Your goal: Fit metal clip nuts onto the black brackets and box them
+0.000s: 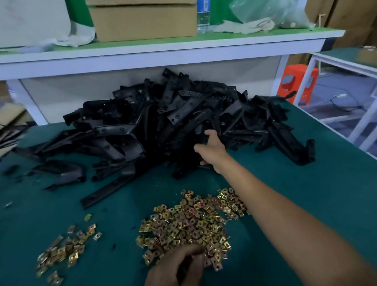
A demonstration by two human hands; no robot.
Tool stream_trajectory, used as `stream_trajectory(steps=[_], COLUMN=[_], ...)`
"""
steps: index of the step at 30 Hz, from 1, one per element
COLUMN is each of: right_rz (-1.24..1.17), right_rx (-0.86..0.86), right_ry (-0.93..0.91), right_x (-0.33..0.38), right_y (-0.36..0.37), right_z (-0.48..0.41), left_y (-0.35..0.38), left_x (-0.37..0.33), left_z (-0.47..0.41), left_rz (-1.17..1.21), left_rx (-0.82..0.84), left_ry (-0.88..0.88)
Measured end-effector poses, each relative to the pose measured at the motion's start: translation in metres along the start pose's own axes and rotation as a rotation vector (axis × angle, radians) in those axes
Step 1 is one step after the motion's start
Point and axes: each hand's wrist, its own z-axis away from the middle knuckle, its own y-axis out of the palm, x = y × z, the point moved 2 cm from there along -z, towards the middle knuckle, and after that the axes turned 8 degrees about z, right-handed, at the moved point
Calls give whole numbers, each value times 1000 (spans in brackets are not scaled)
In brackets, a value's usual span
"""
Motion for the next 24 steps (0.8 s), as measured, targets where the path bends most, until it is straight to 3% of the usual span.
stream_trajectory(steps=[5, 9, 15, 19, 24], right_rz=[-323, -748, -530, -593, -727], right_rx=[-114, -70, -188, -195, -263], right_ry=[-134, -245, -118, -89, -30], right_x=[-15, -38, -94, -116, -131], right_y=[-40, -78, -71, -55, -29], right_z=[64, 138, 221, 254, 255], left_y=[-10, -8, 8, 17, 46], left_x=[1, 8, 12, 5, -12], left_z=[0, 0, -22, -52, -76], left_rz=[32, -60, -360, -482, -604], left_rx=[-21, -64, -102, -111, -3], left_ry=[-10, 17, 188, 256, 321])
